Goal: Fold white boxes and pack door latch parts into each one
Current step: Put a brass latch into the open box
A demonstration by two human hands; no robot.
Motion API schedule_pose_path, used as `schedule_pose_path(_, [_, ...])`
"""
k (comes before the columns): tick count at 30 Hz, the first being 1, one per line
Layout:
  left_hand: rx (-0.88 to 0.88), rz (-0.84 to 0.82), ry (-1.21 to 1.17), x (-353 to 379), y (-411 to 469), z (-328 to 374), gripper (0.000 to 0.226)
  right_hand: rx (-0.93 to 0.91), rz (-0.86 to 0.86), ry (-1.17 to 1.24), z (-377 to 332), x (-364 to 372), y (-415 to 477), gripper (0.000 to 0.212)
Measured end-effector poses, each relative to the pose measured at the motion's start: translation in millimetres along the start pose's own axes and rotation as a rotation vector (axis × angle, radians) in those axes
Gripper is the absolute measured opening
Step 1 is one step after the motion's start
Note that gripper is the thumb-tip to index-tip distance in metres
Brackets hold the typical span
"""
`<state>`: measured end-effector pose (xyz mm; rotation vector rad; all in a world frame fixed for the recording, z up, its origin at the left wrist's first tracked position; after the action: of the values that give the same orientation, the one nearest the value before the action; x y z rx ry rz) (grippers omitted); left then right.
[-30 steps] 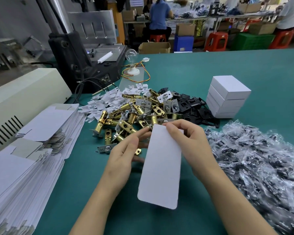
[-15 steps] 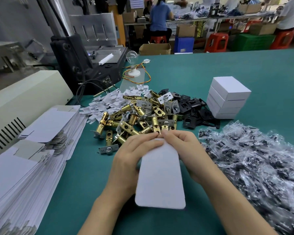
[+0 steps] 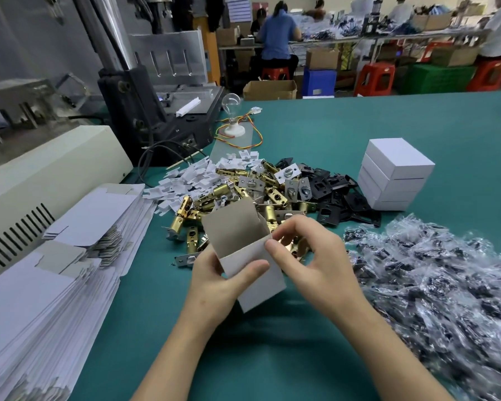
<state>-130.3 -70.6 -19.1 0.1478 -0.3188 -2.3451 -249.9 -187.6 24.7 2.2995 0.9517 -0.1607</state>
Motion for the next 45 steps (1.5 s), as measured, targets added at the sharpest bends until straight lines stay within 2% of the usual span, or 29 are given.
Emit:
schedule_pose_path(2, [-0.074, -0.044, -0.067, 2, -2, -5, 0.042, -0.013, -0.011, -0.042, 0, 0, 0, 0.015])
schedule_pose_path(5, [-0.186, -0.209, -0.127, 17, -7, -13, 0.046, -0.021, 0.022, -0.066, -1, -4, 0, 0.029])
schedule_pose_path(9, [-0.228, -0.214, -0.123, 16, -5, -21, 0.042, 0.022, 0.102, -0.020, 5, -12, 0, 0.041])
schedule_pose_path(15, [-0.183, -0.241, -0.065, 15, -5, -20, 0.045, 0.085, 0.201, -0.036, 15, -28, 3, 0.036])
schedule_pose_path(19, [-0.153, -0.358, -0.020, 30, -8, -17, 0.041, 0.110, 0.189, -0.116, 21, -33, 11, 0.025])
schedule_pose_path(23, [-0.154, -0.428, -0.027, 36, -9, -16, 0.043, 0.144, -0.008, -0.321, 27, -25, 40, 0.012])
schedule_pose_path(27, [-0.146, -0.421, -0.023, 33, -7, -17, 0.048, 0.132, -0.228, -0.595, 33, -6, 77, 0.020])
schedule_pose_path(30, [-0.144, -0.415, -0.022, 32, -7, -18, 0.047, 0.147, -0.416, -0.763, 36, 8, 95, 0.017])
schedule_pose_path(35, [-0.143, -0.438, 0.034, 23, -5, -22, 0.036, 0.176, -0.647, -0.748, 38, 17, 82, 0.009])
schedule_pose_path(37, [-0.145, -0.414, 0.036, 16, -2, -23, 0.037, 0.188, -0.749, -0.711, 40, 17, 66, 0.013])
schedule_pose_path(40, [-0.141, -0.403, 0.032, 11, 0, -24, 0.039, 0.203, -0.791, -0.726, 45, 4, 53, 0.035])
schedule_pose_path(45, [-0.154, -0.393, 0.046, 11, -1, -28, 0.040, 0.221, -0.735, -0.823, 55, -25, 49, 0.042])
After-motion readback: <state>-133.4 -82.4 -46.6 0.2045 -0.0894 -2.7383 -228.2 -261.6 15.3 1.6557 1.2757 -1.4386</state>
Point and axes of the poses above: each hand's wrist, its own y-axis towards the middle knuckle, its own x-axis out of the palm, z = x × y, the point moved 8 cm from there along y, towards the middle knuckle, and after that the axes turned 3 degrees about y, right-handed, at the moved point
